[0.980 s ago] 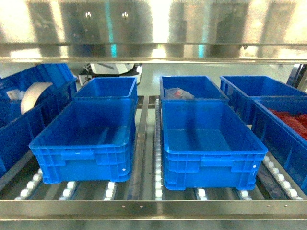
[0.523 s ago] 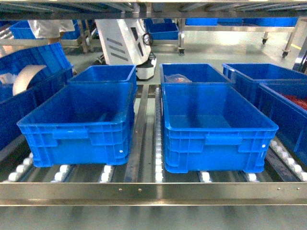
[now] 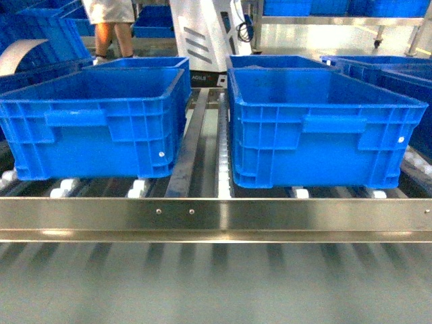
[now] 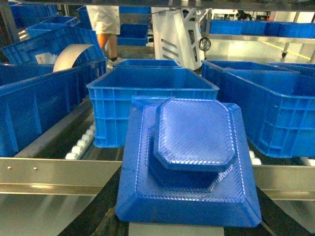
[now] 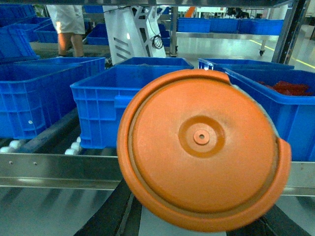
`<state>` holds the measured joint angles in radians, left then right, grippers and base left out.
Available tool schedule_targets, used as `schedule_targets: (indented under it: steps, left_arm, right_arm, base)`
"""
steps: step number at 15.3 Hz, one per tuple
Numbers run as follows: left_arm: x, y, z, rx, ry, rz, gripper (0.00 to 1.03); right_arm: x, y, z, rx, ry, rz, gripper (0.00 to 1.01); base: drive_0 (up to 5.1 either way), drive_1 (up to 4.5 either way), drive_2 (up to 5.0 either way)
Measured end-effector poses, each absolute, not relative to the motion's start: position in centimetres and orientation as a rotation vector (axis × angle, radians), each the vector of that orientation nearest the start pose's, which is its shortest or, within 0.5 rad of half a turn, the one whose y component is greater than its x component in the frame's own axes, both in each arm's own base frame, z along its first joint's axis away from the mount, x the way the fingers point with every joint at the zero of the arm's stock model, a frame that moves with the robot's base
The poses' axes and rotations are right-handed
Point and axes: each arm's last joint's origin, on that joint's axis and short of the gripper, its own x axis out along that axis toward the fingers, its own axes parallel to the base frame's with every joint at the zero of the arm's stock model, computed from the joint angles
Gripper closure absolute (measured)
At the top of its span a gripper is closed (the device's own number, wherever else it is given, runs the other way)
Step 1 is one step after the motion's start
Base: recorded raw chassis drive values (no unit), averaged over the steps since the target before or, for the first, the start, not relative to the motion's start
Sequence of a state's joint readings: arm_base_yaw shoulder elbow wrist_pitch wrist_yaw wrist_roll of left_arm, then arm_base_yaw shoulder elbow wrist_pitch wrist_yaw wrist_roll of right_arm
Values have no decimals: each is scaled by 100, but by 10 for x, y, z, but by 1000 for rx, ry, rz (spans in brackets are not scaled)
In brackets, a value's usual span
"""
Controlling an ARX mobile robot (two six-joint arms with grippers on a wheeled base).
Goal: Sort blue parts and orange caps into right shelf containers
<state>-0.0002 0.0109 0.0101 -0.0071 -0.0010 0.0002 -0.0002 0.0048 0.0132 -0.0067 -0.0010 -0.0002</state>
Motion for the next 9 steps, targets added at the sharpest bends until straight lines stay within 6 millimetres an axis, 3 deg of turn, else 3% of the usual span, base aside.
schedule_targets:
  steps: [9]
  left_arm:
    - [98, 0, 165, 0, 8, 0, 60]
  right_arm:
    - [97, 0, 167, 0, -2, 0, 61]
  base:
    - [0, 0, 0]
